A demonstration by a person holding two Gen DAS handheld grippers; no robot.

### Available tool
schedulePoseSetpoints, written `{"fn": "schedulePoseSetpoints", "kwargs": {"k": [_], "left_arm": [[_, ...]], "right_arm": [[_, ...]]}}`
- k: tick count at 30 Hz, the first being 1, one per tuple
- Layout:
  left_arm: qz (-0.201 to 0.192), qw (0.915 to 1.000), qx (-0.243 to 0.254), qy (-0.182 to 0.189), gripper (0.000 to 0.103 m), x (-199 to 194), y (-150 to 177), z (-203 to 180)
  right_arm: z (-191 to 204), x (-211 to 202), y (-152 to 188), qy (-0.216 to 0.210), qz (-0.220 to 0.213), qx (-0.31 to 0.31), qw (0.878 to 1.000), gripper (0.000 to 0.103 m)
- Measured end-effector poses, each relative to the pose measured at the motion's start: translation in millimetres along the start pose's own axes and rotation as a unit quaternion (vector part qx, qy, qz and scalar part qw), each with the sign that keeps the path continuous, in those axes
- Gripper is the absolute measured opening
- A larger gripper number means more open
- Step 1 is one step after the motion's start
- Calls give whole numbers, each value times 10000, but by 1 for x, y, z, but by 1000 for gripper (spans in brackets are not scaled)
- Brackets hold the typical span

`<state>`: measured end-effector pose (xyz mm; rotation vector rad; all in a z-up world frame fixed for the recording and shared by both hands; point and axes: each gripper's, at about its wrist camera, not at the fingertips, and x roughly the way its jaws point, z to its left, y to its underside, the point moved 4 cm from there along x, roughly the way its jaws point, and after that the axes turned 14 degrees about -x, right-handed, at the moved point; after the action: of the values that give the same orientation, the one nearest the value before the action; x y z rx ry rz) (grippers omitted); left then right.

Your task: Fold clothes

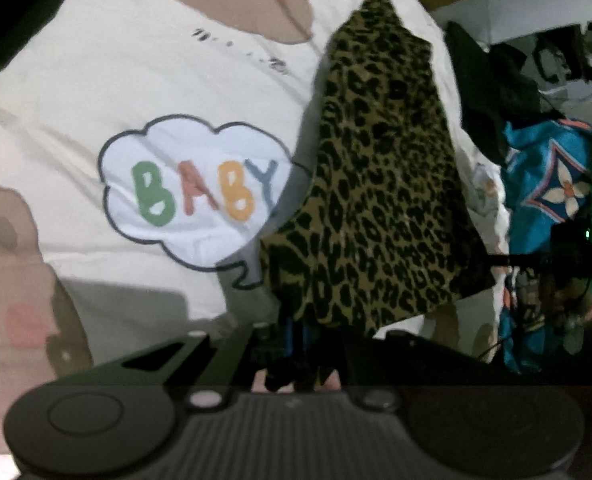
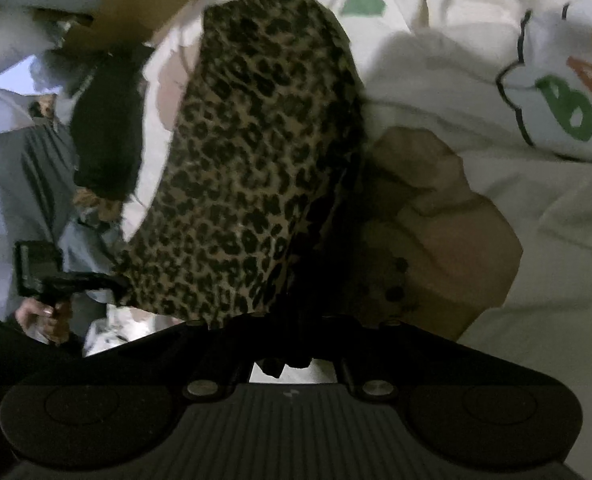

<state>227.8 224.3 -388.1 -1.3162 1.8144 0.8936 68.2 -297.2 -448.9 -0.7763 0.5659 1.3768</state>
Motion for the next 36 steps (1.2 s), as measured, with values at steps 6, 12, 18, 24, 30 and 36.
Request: {"fn": "schedulePoseSetpoints", "kwargs": {"k": [6, 12, 18, 24, 30, 36], "left_arm": [[-23, 9999, -112, -111, 4, 8, -4, 9], [-6, 9998, -122, -126, 4, 8, -4, 8], [20, 9998, -120, -143, 4, 9, -6, 9], [51, 9998, -104, -154, 4, 9, -6, 9], [75, 9999, -74, -80, 4, 5, -4, 7], [-33, 9999, 35, -120, 4, -6, 4, 1]], "right_arm": [[-12, 17, 5, 231, 65, -53, 9997, 3], [-18, 23, 3, 512, 8, -160, 9986, 38], [-23, 36, -1, 270, 55, -105, 9996, 43], [-17, 56, 3, -44, 212, -85, 9997, 41], [-10, 55, 3, -192, 217, -133, 9995, 3], [0, 42, 4, -335, 176, -210, 9991, 2]]}}
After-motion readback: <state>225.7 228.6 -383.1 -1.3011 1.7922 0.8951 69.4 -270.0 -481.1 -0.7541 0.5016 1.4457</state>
